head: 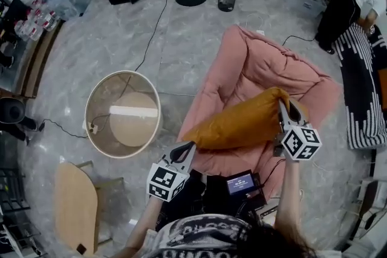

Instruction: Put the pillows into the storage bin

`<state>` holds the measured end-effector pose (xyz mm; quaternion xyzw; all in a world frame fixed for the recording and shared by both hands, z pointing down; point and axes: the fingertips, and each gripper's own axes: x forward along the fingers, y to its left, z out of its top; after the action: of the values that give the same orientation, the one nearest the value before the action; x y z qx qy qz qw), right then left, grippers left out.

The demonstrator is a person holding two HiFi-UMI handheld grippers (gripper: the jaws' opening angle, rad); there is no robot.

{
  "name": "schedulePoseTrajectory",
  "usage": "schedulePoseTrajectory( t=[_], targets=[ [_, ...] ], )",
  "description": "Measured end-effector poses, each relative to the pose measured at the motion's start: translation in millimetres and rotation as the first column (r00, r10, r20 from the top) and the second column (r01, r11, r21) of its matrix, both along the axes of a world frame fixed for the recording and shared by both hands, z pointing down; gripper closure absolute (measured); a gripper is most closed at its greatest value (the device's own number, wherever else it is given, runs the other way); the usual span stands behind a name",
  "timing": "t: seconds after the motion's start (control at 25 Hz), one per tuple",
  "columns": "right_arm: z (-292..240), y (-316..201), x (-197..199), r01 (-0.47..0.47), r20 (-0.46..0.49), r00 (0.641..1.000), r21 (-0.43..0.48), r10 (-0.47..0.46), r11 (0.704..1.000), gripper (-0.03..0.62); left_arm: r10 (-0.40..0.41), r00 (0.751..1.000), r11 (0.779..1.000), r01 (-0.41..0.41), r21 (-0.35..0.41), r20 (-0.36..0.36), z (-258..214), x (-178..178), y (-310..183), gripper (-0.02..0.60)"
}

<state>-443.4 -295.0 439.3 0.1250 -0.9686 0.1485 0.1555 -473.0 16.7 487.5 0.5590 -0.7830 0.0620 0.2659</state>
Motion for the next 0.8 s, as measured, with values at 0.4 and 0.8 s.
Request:
schedulePoseTrajectory(
  t=[0.4,0.8],
  targets=[
    [-85,69,66,-0.179,0.125,0.978,0.064,0.170,0.982,0.546,0.169,0.985,0.983,-0.170,0.073,0.016,-34,11,25,0.569],
    [-184,72,193,-0.458,0.399,0.806,-0.050,0.438,0.888,0.560,0.416,0.909,0.896,-0.416,0.158,0.032,-44,71,3,0.569]
  ],
)
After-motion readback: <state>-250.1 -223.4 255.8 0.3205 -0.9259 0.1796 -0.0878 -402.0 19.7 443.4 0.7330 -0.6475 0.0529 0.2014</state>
